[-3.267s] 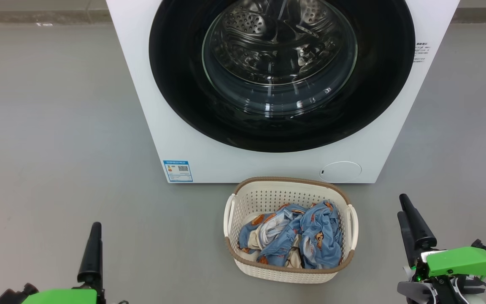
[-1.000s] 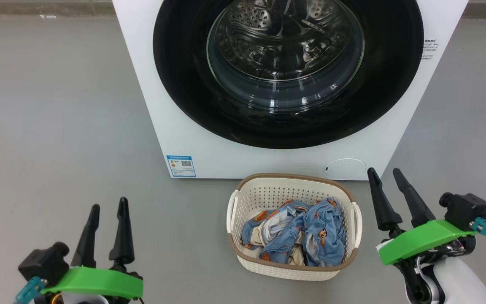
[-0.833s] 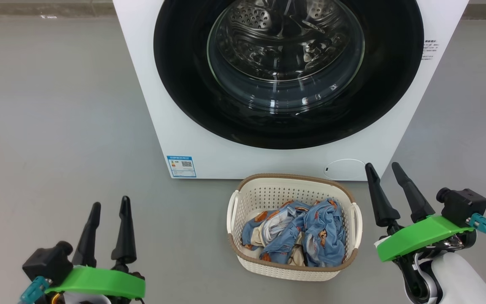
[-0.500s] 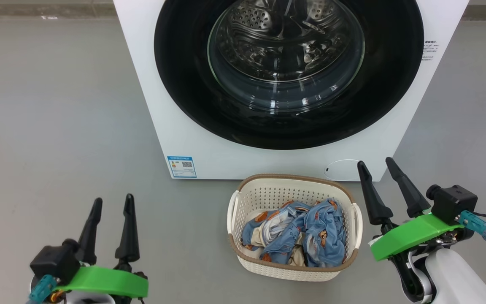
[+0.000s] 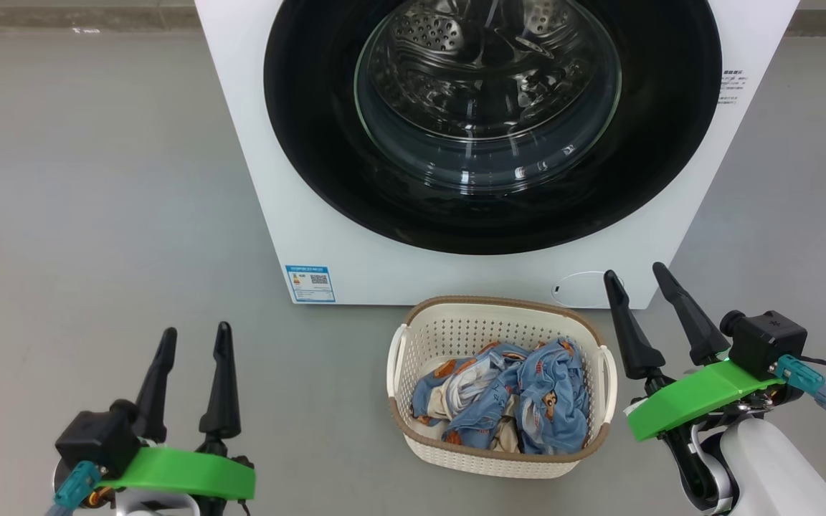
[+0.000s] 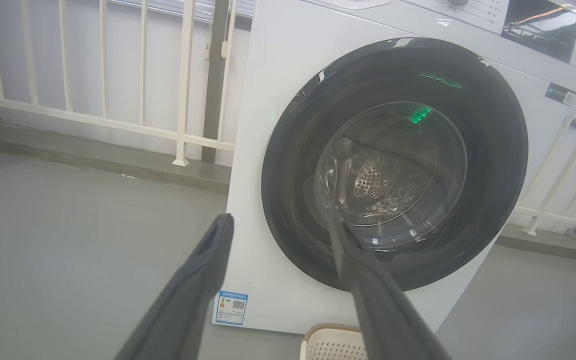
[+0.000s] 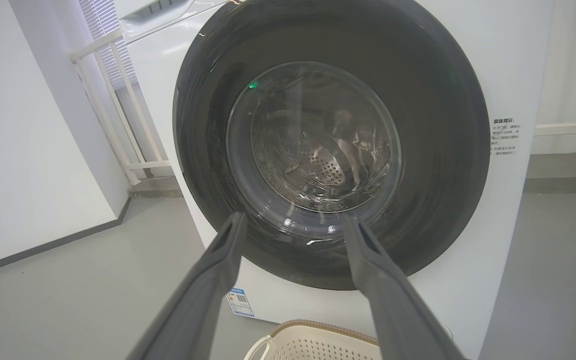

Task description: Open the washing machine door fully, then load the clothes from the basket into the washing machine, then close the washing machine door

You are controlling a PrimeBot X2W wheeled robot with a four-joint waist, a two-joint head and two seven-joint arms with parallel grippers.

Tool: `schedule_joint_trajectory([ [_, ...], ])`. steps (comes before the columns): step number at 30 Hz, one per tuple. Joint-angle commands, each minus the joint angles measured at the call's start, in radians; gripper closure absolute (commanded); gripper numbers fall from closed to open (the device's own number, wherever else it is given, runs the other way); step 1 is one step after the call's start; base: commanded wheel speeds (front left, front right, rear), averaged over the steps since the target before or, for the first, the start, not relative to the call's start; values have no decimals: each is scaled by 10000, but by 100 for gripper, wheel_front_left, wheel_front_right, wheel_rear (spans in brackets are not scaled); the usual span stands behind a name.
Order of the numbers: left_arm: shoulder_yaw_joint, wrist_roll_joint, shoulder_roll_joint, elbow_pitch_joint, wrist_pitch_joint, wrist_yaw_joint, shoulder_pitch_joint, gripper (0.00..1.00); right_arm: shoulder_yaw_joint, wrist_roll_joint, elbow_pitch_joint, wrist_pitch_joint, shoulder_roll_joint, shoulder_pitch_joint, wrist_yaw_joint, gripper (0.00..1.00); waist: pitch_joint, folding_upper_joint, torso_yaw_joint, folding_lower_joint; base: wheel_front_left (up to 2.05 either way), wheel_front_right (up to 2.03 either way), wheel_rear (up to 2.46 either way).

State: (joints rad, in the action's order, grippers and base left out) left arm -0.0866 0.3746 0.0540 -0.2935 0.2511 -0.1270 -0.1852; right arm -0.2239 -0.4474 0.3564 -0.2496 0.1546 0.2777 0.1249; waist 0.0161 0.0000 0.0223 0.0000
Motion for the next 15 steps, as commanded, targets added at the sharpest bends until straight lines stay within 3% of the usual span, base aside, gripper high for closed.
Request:
schedule_joint_trajectory([
  [1,296,-130,127,242,107,-36,-344,0,-207,20,-205,-122,18,304,58,0,3,0,-4,0,0,0,0],
  [15,289,-133,117,283,107,-36,-315,0,-221,22,-199,-122,17,286,58,0,1,0,-13,0,0,0,0],
])
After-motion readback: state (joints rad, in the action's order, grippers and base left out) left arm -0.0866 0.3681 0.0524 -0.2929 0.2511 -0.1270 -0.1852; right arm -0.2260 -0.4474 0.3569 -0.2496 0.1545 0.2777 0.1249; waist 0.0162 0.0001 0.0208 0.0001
